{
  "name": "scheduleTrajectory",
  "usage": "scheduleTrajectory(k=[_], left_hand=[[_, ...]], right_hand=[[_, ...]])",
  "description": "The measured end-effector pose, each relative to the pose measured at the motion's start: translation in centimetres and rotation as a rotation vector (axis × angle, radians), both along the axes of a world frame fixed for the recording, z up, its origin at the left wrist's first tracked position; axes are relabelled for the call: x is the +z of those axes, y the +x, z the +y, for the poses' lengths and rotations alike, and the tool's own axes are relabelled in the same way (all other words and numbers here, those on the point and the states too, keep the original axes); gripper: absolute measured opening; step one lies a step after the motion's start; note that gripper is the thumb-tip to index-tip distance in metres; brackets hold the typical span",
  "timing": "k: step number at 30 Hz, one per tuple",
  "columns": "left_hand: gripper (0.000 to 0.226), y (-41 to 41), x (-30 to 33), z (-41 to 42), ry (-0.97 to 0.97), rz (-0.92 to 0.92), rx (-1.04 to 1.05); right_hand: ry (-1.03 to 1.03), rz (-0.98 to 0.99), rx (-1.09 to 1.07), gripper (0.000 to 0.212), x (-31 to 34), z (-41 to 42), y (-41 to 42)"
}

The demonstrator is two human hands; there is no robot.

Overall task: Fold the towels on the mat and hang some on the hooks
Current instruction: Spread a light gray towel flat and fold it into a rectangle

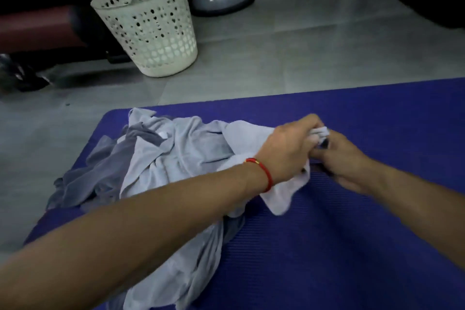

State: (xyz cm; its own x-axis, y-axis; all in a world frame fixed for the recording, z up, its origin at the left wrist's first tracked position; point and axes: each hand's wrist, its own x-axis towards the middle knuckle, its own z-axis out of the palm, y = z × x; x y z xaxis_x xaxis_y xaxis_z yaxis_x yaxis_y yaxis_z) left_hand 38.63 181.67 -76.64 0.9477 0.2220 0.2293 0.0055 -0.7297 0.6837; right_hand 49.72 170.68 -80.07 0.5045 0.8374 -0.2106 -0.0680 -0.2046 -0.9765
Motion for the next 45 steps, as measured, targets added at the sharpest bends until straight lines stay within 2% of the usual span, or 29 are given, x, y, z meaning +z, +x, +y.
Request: scheduleTrajectory(k=[2,4,6,8,9,12,13,15,17,19,20,22,23,24,25,27,28,29,31,34,37,40,42,45], left_hand=[[0.016,2.3,-0.3,-3.7,-0.02,-0.015,-0.055],[0.033,3.7,-1.8,-5.7,0.068,0.053,-0.076],[0.047,4.1,-4.3,-6.3,0.13,0.213,-0.04],[0.057,4.0,-7.6,-5.5,0.373,0.395,0.014],[0.065,3.7,-9.2,-4.8,0.522,0.5,0.014],[0.085,2.1,-13.6,-1.9,0.767,0.869,-0.01],[0.089,1.4,-14.6,-1.3,0.805,0.97,-0.005],[0.085,0.3,-16.0,-0.7,0.843,1.087,0.01],[0.058,0.0,-16.0,-0.9,0.878,1.066,-0.047],[0.039,0.2,-15.0,-1.5,0.936,0.918,-0.146],[0.035,0.2,-14.4,-2.0,0.98,0.762,-0.189],[0.028,0.3,-13.3,-3.6,1.021,0.292,-0.246],[0.025,0.4,-13.0,-4.7,0.974,0.066,-0.271],[0.024,0.4,-12.6,-5.7,0.905,-0.063,-0.303],[0.026,0.3,-12.2,-6.3,0.85,-0.092,-0.312],[0.035,-0.3,-11.1,-5.8,0.812,0.111,-0.24],[0.038,-0.9,-10.7,-4.6,0.81,0.262,-0.16],[0.04,-1.5,-10.8,-2.7,0.829,0.406,-0.082],[0.042,-3.5,-11.4,1.5,0.906,0.627,0.024],[0.054,-6.6,-13.1,5.6,0.937,0.856,0.109],[0.074,-7.3,-14.3,5.4,0.864,0.996,0.133],[0.053,-5.4,-14.2,4.6,0.642,0.917,0.148],[0.048,-4.1,-14.0,4.0,0.477,0.726,0.085],[0.049,-4.2,-13.0,2.5,0.306,0.483,-0.126]], right_hand=[[-0.01,-0.037,-0.104,0.024,0.6,-5.0,2.0],[-0.038,-0.131,-0.232,0.023,0.8,-10.6,4.3],[-0.056,-0.248,-0.423,0.028,0.8,-16.5,6.7],[-0.109,-0.376,-0.529,0.03,0.6,-22.1,8.9],[-0.196,-0.401,-0.506,0.036,0.4,-24.7,9.6],[-0.621,-0.389,-0.187,0.086,-3.3,-31.2,11.4],[-0.718,-0.423,-0.084,0.091,-5.1,-32.2,11.4],[-0.848,-0.568,0.113,0.081,-6.1,-30.5,8.9],[-0.922,-0.695,0.289,0.073,-6.6,-27.6,7.0],[-0.807,-0.774,0.319,0.071,-7.0,-23.9,6.4],[-0.726,-0.798,0.329,0.074,-7.0,-21.3,5.8],[-0.596,-0.779,0.345,0.086,-7.4,-16.3,4.4],[-0.535,-0.677,0.337,0.089,-7.4,-13.8,3.9],[-0.459,-0.551,0.321,0.085,-7.0,-11.7,3.3],[-0.402,-0.481,0.345,0.069,-7.0,-10.1,3.0],[-0.397,-0.726,0.584,0.037,-7.6,-8.0,2.7],[-0.526,-0.819,0.71,0.02,-7.6,-7.5,2.6],[-0.676,-0.831,0.807,0.016,-8.1,-7.3,2.7],[-0.863,-1.006,0.97,0.027,-9.2,-7.7,2.7],[-0.916,-0.983,0.948,0.036,-8.8,-8.4,2.5],[-0.911,-0.908,0.823,0.03,-8.5,-10.0,2.8],[-0.858,-0.841,0.642,0.027,-8.5,-11.3,2.7],[-0.775,-0.819,0.504,0.035,-8.5,-11.3,2.5],[-0.681,-0.762,0.371,0.045,-8.1,-9.8,1.7]])
